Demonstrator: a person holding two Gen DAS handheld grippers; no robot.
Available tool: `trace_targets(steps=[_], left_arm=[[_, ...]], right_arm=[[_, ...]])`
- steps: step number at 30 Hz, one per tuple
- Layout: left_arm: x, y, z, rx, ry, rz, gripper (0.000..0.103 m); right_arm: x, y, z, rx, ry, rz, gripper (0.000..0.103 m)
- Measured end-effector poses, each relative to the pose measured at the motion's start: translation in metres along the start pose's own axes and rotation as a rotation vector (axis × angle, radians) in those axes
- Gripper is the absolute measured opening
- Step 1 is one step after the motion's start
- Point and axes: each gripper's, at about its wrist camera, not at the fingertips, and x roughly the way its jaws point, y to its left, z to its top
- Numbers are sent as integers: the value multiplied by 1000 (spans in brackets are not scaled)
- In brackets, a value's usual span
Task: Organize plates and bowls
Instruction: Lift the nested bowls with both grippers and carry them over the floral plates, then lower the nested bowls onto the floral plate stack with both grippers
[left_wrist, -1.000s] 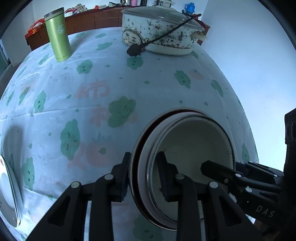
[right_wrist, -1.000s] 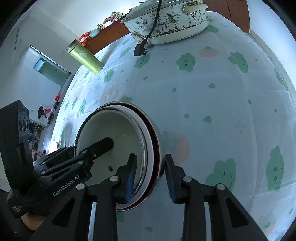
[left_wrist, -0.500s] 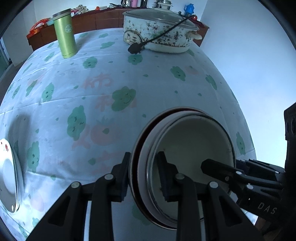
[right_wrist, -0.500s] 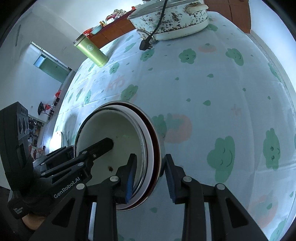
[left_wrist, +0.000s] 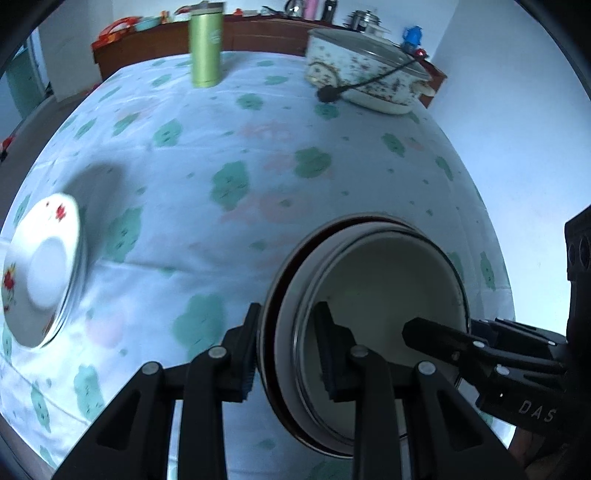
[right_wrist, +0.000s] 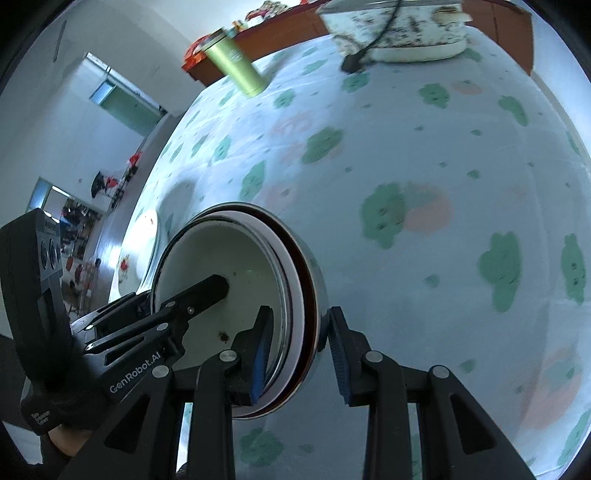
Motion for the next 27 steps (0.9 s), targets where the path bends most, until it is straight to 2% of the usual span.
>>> trace_targets(steps=[9,19,27], left_arm=[[-26,78,-13,-12,-10,5,26],[-52,180,-4,16,-36,33,26],[-54,243,9,17,-41,62,26]], right_arm=[[30,74,-12,-16,8,15,33],[77,175,-11,-21,-19,47,33],[117,227,-1,-29,-18,69,33]])
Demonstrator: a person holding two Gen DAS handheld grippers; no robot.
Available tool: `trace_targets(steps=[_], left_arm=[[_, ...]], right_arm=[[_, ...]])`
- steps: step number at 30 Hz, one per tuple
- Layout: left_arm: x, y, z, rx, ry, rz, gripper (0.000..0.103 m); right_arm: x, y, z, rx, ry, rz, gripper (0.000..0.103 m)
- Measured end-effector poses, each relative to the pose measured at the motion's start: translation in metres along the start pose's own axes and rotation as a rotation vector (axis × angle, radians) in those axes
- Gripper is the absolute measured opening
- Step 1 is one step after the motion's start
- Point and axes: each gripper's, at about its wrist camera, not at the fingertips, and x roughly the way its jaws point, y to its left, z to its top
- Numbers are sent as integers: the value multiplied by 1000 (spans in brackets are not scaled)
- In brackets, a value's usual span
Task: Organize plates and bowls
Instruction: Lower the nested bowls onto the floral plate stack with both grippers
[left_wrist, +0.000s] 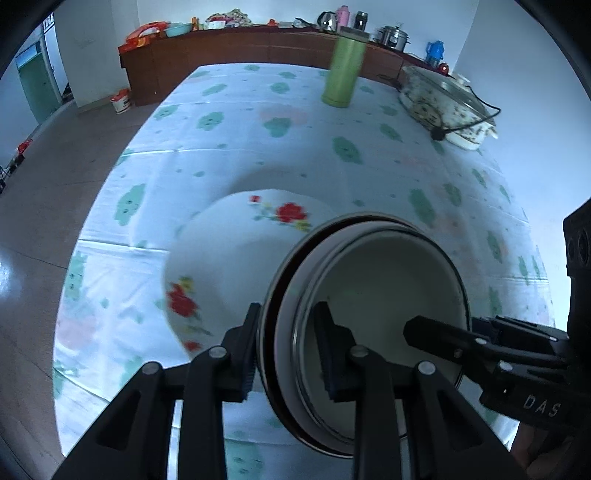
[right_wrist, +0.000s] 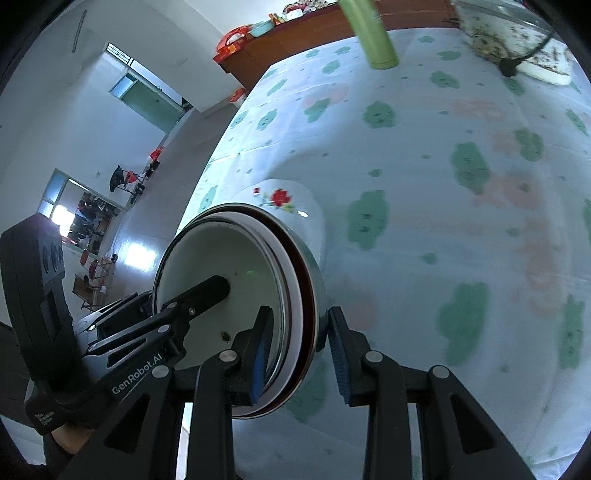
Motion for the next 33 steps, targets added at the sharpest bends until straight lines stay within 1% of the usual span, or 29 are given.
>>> trace_targets(steps=[6,10,18,25,29,33], left_arm=[[16,24,11,2,18,-2,26],[28,30,18,5,31,-16,26],[44,36,31,4,45,-35,27],[51,44,33,-19,58,-49,27],[51,45,34,-25,56,-40,28],[51,44,32,-8,59,-8,32]], right_arm=[[27,17,8,4,18,-19,33],[39,16,18,17,22,-38,33],[53,14,32,23,28,-70,33],[56,16,37,15,37,-80,33],[55,18,37,4,41,-81,33],[55,19,37,-7,40,-71,35]])
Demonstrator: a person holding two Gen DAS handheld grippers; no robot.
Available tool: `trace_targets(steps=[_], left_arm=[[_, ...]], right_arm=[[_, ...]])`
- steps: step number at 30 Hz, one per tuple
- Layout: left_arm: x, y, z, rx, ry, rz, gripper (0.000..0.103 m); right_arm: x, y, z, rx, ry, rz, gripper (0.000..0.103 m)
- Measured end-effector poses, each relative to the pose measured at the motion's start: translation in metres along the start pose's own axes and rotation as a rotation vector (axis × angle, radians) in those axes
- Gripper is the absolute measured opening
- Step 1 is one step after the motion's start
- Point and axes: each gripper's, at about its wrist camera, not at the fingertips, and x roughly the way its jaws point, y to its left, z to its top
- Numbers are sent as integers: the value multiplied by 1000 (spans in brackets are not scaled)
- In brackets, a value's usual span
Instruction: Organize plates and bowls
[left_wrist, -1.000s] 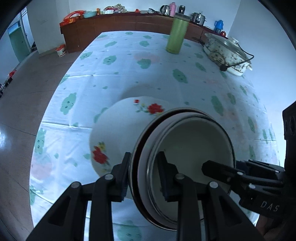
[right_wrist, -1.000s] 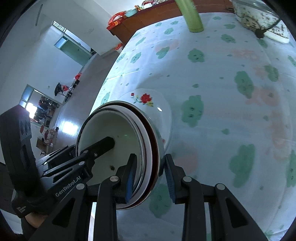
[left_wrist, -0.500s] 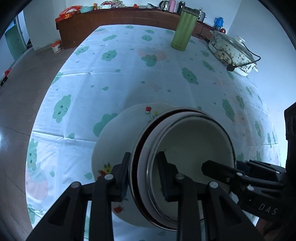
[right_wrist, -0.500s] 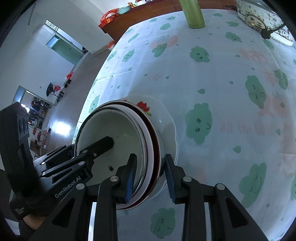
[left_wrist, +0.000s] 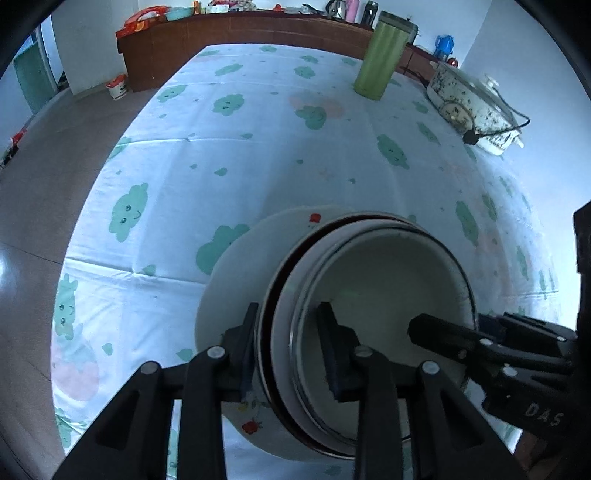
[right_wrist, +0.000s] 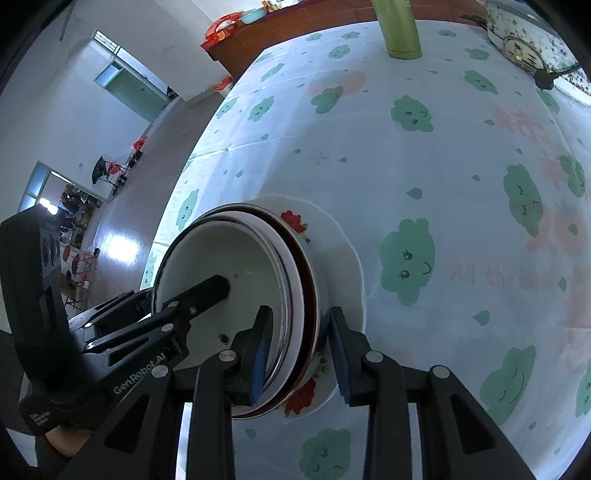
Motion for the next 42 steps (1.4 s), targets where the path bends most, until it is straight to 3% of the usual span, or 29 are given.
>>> trace_targets(steps=[3,5,7,9,21,31,38,42], left_arm=[[-1,-3,-2,12,-4,22,32],[-3,-4,-2,18,-12,37,40],[-9,-5,-2,27,-39,79,56],[-17,-4,-1,32,-68,106,64],[-56,3,-10,11,-177,139,70],[-81,-2,-32,11,-233,127,70],[-110,-13,-52,19,-327,212,70],[-136,-25,-66,14,-412,252,85]], right_arm=[[1,1,1,5,2,4,37],[0,1,1,0,7,-5,46],[-4,0,0,-4,-11,10,57],[-12,0,0,0,-43,8,65],[-82,-2,-27,4,-291,-40,66],[-113,31,-56,-85,-386,-77,66],[-129,41,-73,-114,-432,-83,66],[-146,45,-84,-150,-471,-69,66]])
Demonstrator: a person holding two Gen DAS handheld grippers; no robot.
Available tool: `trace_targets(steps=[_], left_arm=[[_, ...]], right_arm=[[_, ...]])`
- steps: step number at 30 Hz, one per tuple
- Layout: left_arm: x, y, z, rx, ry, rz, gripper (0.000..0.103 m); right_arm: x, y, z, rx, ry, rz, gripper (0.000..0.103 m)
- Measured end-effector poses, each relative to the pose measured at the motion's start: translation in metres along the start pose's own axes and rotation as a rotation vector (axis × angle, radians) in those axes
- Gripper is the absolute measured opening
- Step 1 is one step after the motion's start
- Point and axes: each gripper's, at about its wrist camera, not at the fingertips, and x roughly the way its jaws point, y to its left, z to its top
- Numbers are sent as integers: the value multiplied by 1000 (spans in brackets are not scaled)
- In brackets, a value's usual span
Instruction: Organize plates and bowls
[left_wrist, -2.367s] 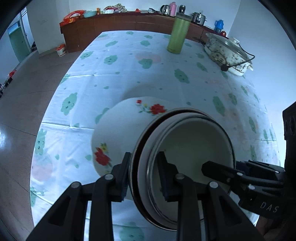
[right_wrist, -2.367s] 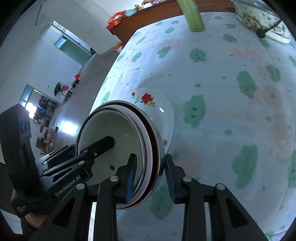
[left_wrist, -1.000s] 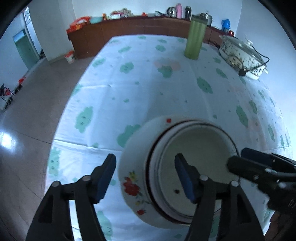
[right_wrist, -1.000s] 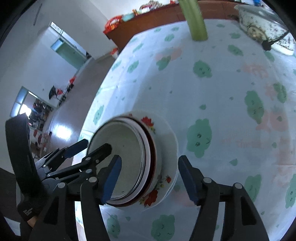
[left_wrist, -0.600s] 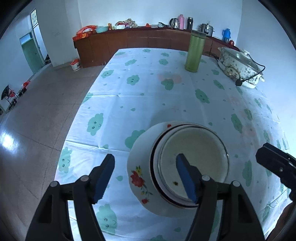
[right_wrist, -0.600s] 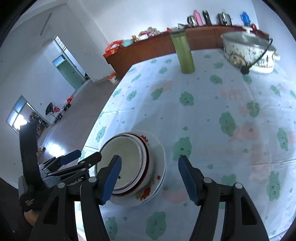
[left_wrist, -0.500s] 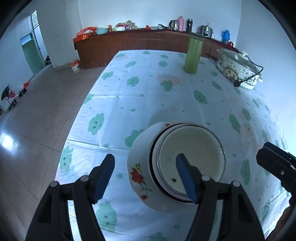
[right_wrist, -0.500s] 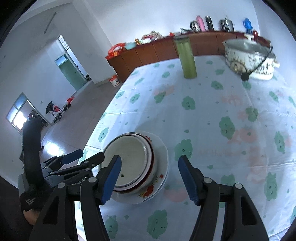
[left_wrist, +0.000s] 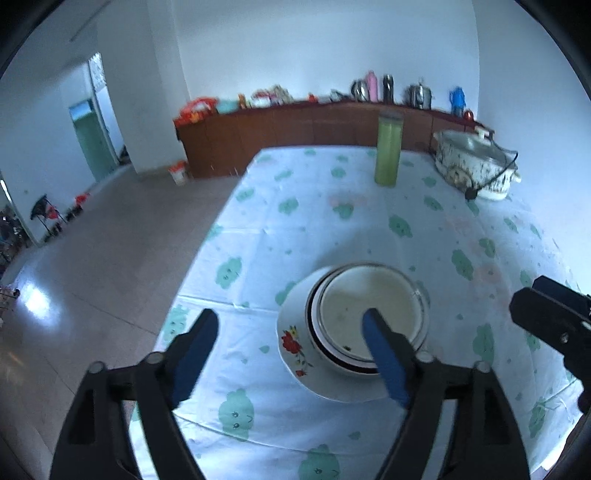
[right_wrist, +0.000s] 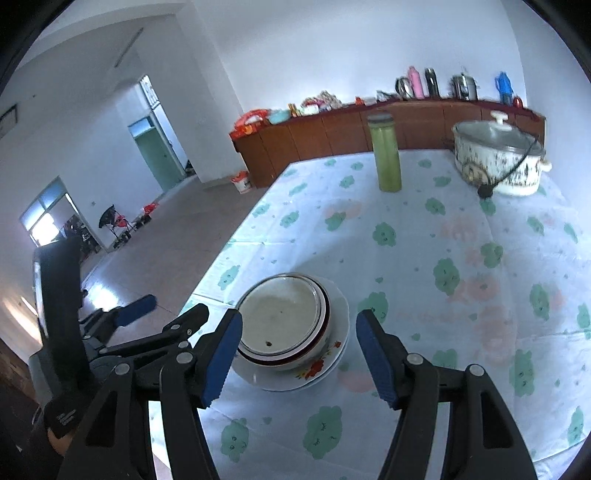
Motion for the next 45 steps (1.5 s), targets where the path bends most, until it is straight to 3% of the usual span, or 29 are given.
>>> trace_targets(steps=[9,14,19,37,45], left_arm=[[-45,-15,-10,-29,-57,15,92],[-61,-22,-18,-31,-78,17,94],[-73,-22,-22,-35,-100,15,95],[-93,-21,-22,-28,-182,62,103],[-98,-22,-21,-33,-211,47,103]], right_arm=[[-42,-4,-8,-45,-67,21,67],[-57,-8,-11,-41,-87,30,75],[-69,-6,-15,-54,-106,30,75],[-82,-3,-17,-51,-153,19,75],[-83,-6,-17,-44,-154,7,76]])
